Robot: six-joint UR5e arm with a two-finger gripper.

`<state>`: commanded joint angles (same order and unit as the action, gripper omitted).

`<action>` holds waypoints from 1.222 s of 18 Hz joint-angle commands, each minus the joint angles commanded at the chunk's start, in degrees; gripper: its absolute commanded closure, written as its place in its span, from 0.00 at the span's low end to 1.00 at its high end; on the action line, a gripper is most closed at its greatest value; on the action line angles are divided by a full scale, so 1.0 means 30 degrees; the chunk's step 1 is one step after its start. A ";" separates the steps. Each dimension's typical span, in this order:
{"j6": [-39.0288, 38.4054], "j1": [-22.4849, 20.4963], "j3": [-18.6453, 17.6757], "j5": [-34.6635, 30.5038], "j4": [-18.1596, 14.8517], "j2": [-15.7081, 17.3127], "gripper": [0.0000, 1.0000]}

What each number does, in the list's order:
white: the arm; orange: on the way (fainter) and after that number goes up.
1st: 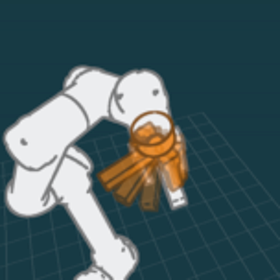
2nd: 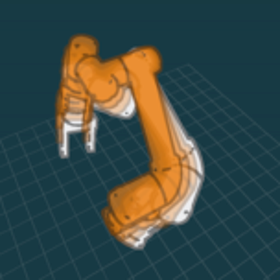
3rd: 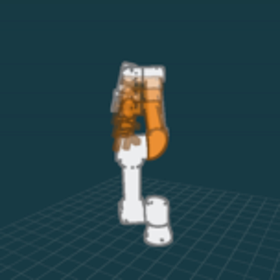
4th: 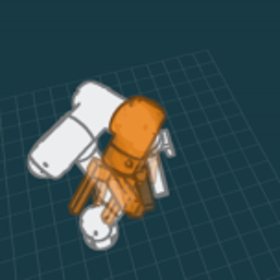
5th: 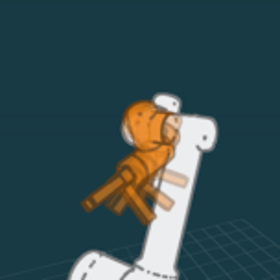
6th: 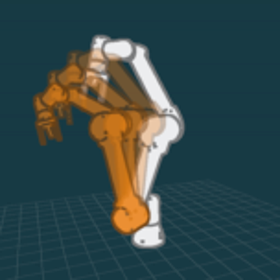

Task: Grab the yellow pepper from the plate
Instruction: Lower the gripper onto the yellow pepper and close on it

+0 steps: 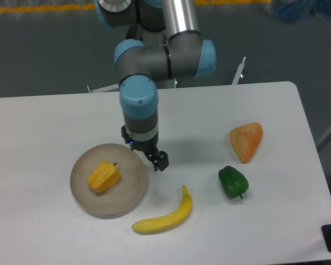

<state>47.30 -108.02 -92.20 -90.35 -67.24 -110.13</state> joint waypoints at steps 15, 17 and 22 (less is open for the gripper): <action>-0.3697 0.2961 0.1465 -0.0058 0.0233 -0.2753 0.00; -0.3405 0.2991 0.1436 -0.0029 0.0905 -0.2959 0.00; -0.3374 0.2991 0.1639 -0.0029 0.1348 -0.3018 1.00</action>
<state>37.18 -99.05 -87.28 -90.44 -63.19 -119.18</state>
